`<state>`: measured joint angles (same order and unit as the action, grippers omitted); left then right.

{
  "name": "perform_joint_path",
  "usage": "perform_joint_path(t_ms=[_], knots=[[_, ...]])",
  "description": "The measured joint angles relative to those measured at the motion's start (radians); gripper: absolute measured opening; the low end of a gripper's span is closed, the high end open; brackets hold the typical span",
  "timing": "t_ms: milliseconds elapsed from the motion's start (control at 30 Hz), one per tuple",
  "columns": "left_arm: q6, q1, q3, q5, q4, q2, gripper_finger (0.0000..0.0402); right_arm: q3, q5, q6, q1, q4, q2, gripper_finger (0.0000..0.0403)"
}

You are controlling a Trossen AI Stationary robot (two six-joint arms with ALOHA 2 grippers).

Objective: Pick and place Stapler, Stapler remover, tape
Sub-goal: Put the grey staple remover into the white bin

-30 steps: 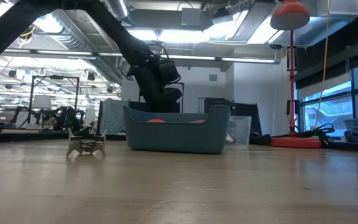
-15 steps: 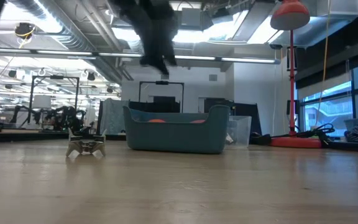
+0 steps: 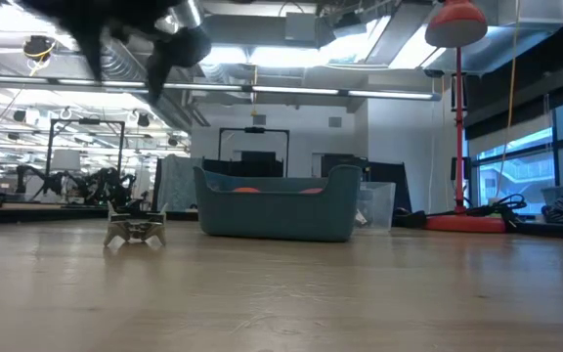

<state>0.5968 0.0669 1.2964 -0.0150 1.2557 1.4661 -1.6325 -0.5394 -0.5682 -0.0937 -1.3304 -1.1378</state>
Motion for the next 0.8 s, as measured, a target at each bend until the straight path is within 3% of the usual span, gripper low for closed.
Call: perform_joint_path(t_ms=[100,167,367,667,800], knots=[[0.153,0.078,-0.096,0.129,-0.039,0.004,0.0268,0.000,0.000,-0.003,0.000,0.002,0.000,0.0271],[0.201,0.101,-0.161,0.148,-0.093,0.007,0.0267,0.000,0.000,-0.013,0.000,0.002,0.000,0.0271],[0.216,0.115,-0.280,0.093,-0.225,0.007,0.0250,0.000,0.005,-0.046,-0.001,0.002,0.000,0.0271],[0.282,0.146,-0.290,-0.043,-0.501,0.011,0.0231,0.000,-0.005,-0.027,-0.001,0.022,-0.001,0.0271],[0.282,0.172,-0.290,-0.068,-0.535,0.023,0.0232,0.000,-0.007,-0.027,-0.001,0.023,-0.001,0.0271]])
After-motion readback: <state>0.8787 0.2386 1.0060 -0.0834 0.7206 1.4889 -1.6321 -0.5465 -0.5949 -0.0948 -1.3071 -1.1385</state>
